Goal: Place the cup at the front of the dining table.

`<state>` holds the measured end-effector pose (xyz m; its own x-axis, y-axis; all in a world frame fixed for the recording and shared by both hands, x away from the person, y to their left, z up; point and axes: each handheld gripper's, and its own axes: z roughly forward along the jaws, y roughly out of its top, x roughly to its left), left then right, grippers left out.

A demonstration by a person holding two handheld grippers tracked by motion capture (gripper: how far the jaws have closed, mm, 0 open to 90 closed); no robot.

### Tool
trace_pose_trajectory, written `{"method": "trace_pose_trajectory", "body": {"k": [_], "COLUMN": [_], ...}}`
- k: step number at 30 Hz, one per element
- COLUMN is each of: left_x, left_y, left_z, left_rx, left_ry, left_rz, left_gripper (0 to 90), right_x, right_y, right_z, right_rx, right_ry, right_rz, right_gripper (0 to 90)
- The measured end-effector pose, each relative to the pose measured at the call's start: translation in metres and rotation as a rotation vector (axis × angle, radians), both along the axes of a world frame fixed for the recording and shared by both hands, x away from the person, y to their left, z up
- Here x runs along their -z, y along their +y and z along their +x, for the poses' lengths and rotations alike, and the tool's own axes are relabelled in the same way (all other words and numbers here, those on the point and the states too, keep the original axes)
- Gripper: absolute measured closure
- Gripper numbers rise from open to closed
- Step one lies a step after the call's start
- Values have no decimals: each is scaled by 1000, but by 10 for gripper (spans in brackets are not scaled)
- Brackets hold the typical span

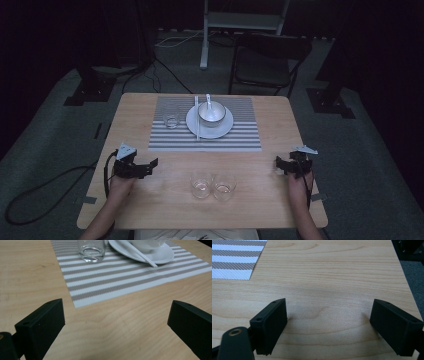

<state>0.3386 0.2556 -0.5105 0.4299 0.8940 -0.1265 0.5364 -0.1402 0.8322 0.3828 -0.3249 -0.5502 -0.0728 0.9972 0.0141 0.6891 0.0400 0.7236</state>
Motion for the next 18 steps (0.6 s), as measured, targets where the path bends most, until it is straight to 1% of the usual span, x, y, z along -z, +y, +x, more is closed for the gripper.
{"method": "trace_pose_trajectory", "body": {"k": [1, 2, 6, 7, 9, 11, 13, 14, 16, 18], "left_x": [0, 1, 1, 1, 2, 3, 3, 3, 3, 4], "left_y": [1, 2, 6, 7, 8, 9, 12, 14, 17, 20], "left_z": [-3, -5, -16, -19, -24, -27, -31, -33, -37, -42], "left_rx": [6, 3, 5, 3, 11, 7, 3, -2, -2, 6], "left_ry": [0, -6, -4, -11, -13, -10, -10, -8, -9, -5], "left_rz": [10, 10, -12, -12, -2, 4, -8, -5, -15, -16], "left_gripper": [17, 16, 16, 17, 16, 17, 16, 17, 17, 17], "right_x": [0, 0, 0, 0, 0, 0, 0, 0, 0, 0], "right_y": [0, 0, 0, 0, 0, 0, 0, 0, 0, 0], "right_z": [0, 0, 0, 0, 0, 0, 0, 0, 0, 0], "right_rx": [0, 0, 1, 1, 2, 2, 2, 2, 2, 2], "right_ry": [0, 0, -1, -1, -1, -1, 0, 0, 0, 1], "right_rz": [0, 0, 0, 0, 1, 2, 1, 1, 2, 1], "right_gripper": [137, 137, 137, 137, 137, 137, 137, 137, 137, 137]}}
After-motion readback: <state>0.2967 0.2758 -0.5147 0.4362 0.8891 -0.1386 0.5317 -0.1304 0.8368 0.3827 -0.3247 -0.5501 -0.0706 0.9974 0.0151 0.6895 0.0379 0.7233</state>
